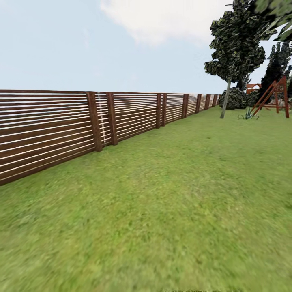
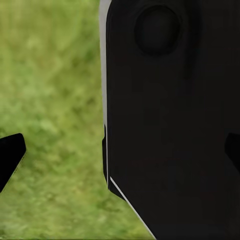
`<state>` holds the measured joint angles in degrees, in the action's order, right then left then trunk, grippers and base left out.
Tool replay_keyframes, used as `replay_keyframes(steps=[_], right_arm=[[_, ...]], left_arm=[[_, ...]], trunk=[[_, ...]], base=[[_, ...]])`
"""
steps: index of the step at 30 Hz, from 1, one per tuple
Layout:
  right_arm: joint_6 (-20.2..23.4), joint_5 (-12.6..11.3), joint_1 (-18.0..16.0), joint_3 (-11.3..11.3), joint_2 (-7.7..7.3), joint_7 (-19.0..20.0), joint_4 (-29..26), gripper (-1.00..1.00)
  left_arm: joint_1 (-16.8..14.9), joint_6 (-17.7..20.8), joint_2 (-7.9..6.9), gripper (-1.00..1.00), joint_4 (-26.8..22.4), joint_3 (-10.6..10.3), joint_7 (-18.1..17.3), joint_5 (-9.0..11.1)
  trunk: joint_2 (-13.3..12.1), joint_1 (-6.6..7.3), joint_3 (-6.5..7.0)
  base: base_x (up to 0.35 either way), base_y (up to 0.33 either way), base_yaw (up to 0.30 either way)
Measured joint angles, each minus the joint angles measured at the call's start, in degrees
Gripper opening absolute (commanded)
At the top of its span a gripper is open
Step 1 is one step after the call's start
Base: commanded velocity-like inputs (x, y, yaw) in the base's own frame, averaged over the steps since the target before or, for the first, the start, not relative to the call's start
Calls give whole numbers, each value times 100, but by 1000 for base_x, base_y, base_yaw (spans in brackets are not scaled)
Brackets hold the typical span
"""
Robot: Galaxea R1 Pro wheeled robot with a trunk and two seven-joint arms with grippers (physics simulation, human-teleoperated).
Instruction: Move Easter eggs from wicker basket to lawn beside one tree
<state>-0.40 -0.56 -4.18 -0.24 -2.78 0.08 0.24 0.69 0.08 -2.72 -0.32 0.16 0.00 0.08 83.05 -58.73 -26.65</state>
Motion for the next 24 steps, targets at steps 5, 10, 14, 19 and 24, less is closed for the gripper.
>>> replay_keyframes(steps=[5, 10, 14, 19, 24], right_arm=[[0, 0, 0, 0, -3, 0, 0, 100], [0, 0, 0, 0, 0, 0, 0, 100], [0, 0, 0, 0, 2, 0, 0, 100], [0, 0, 0, 0, 1, 0, 0, 100], [0, 0, 0, 1, 0, 0, 0, 100]], left_arm=[[0, 0, 0, 100, 0, 0, 0, 0], [0, 0, 0, 100, 0, 0, 0, 0], [0, 0, 0, 100, 0, 0, 0, 0], [1, 0, 0, 100, 0, 0, 0, 0], [0, 0, 0, 100, 0, 0, 0, 0]], trunk=[[0, 0, 0], [0, 0, 0], [0, 0, 0], [0, 0, 0], [0, 0, 0]], base=[[0, 0, -300], [0, 0, -300], [0, 0, -300], [0, 0, -300], [0, 0, -300]])
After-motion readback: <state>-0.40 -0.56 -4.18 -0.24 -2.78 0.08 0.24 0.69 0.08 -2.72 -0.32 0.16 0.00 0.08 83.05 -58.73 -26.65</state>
